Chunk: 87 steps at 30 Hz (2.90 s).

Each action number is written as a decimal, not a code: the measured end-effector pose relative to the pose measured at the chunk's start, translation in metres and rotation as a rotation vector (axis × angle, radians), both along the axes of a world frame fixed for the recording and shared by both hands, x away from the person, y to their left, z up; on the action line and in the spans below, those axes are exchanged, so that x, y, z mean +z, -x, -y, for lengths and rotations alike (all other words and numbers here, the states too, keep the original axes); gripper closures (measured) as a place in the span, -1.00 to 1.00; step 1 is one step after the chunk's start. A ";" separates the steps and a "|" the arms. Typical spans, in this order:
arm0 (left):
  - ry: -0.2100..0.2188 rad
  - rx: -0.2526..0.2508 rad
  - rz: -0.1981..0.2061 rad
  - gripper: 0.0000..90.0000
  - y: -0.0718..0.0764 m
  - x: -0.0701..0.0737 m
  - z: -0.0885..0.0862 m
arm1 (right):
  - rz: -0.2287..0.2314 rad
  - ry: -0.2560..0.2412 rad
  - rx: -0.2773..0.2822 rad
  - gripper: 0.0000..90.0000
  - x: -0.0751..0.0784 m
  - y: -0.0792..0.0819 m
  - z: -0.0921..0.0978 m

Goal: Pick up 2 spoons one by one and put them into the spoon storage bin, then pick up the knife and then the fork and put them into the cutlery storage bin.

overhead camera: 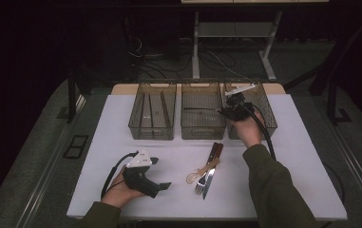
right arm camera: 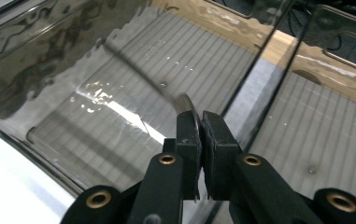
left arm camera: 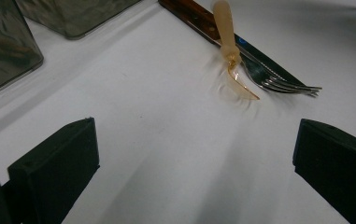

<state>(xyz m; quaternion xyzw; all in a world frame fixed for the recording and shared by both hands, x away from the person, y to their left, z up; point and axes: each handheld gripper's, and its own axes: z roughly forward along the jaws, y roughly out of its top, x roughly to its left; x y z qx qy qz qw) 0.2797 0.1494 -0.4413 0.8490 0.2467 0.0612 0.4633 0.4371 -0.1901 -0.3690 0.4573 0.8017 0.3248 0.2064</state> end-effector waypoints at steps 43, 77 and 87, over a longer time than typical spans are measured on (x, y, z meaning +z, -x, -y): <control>-0.009 0.014 -0.004 -1.00 0.000 -0.001 0.000 | -0.059 -0.211 0.273 0.10 -0.023 0.087 0.037; -0.024 0.000 0.001 -1.00 -0.001 0.002 0.002 | 0.016 -0.262 0.215 -0.59 -0.071 0.172 0.093; -0.014 -0.021 -0.022 -0.82 -0.003 0.005 0.016 | 0.002 -0.249 0.199 -0.59 -0.077 0.177 0.105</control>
